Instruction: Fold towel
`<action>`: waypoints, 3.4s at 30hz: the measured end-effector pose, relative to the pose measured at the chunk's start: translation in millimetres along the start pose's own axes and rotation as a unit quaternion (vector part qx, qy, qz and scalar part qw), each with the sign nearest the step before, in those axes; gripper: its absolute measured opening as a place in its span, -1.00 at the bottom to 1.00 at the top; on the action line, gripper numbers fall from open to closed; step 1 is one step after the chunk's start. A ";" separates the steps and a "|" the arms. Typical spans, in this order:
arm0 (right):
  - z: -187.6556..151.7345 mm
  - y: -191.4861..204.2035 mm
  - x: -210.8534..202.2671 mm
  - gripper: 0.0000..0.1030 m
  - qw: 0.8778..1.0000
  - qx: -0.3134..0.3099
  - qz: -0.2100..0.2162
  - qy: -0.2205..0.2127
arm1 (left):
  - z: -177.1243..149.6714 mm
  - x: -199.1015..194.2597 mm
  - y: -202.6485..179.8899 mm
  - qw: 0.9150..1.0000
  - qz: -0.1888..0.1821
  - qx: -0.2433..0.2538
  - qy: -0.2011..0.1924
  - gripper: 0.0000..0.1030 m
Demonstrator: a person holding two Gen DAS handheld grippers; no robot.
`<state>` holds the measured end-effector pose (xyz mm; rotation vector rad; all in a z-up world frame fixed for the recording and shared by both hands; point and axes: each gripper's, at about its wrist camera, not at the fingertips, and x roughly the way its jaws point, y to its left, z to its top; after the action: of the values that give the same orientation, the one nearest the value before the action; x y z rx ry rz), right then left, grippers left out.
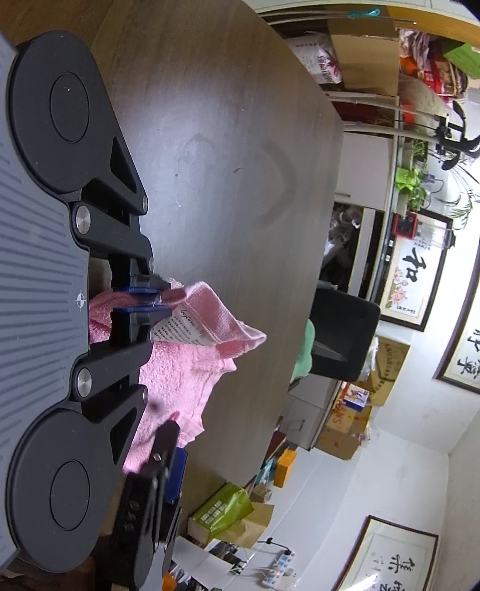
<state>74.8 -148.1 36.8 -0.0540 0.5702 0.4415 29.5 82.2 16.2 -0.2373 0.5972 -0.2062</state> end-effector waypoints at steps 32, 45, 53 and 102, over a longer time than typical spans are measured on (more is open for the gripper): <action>-2.3 -20.6 -13.9 -0.75 0.999 0.047 0.014 -0.015 | 1.7 8.2 7.9 0.999 -0.009 -0.028 0.017 -0.89; -8.4 3.0 -15.0 0.29 1.000 -0.019 0.005 0.014 | 0.9 8.0 9.7 0.999 -0.009 -0.034 0.021 -0.86; -3.7 -19.0 -19.7 0.23 0.997 0.059 0.058 0.005 | 0.9 7.1 8.0 0.999 -0.008 -0.034 0.021 -0.85; -21.9 -107.4 -40.2 -0.85 0.912 0.375 0.149 -0.068 | 12.3 -2.1 4.6 0.996 -0.055 -0.067 -0.017 -0.95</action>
<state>78.4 -264.7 32.2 0.8067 0.5803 0.4923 35.5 89.0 25.9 -0.4024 0.5655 -0.2684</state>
